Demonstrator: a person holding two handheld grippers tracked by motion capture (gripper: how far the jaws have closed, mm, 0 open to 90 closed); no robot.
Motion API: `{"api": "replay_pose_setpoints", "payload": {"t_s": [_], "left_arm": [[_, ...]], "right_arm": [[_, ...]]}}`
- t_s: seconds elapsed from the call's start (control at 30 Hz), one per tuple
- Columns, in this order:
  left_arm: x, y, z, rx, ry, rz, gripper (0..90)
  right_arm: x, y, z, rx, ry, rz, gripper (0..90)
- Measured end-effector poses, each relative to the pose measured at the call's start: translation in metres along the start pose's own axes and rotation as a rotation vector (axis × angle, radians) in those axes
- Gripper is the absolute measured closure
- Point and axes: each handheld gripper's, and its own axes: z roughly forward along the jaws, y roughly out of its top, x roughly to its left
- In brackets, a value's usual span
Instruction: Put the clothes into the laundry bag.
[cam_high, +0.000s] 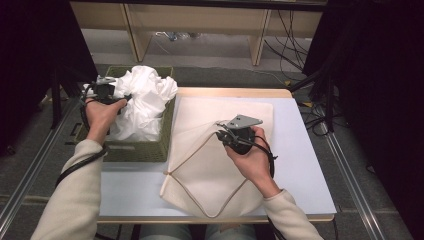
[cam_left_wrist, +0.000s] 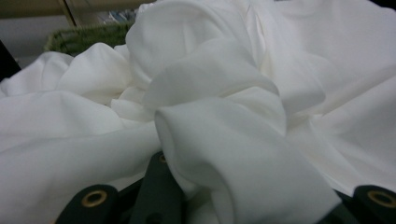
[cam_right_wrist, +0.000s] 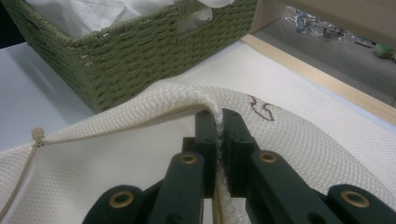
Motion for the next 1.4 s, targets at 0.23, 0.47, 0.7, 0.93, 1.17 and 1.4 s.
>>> {"api": "replay_pose_setpoints", "payload": {"t_s": [0.23,0.47,0.7,0.93,1.17,1.4], "left_arm": [[-0.005,0.008,-0.033,-0.193,-0.011,0.005,73.6],[-0.012,0.013,-0.069,-0.344,-0.013,-0.012,73.7],[-0.016,0.017,-0.105,-0.455,-0.016,0.042,73.7],[-0.019,0.017,-0.134,-0.530,-0.032,0.050,73.7],[-0.020,0.013,-0.154,-0.564,-0.048,0.053,73.7],[-0.028,0.008,-0.183,-0.619,-0.071,0.060,73.7]], "right_arm": [[0.000,0.000,-0.001,0.002,-0.004,0.011,86.6],[0.000,0.000,0.000,-0.001,-0.006,0.012,86.8],[0.000,-0.001,0.000,-0.004,-0.010,0.018,86.8],[0.000,-0.001,0.000,-0.005,-0.011,0.017,86.8],[-0.001,-0.001,0.001,-0.009,-0.015,0.012,86.9],[-0.001,-0.001,0.001,-0.010,-0.010,0.017,86.9]]}}
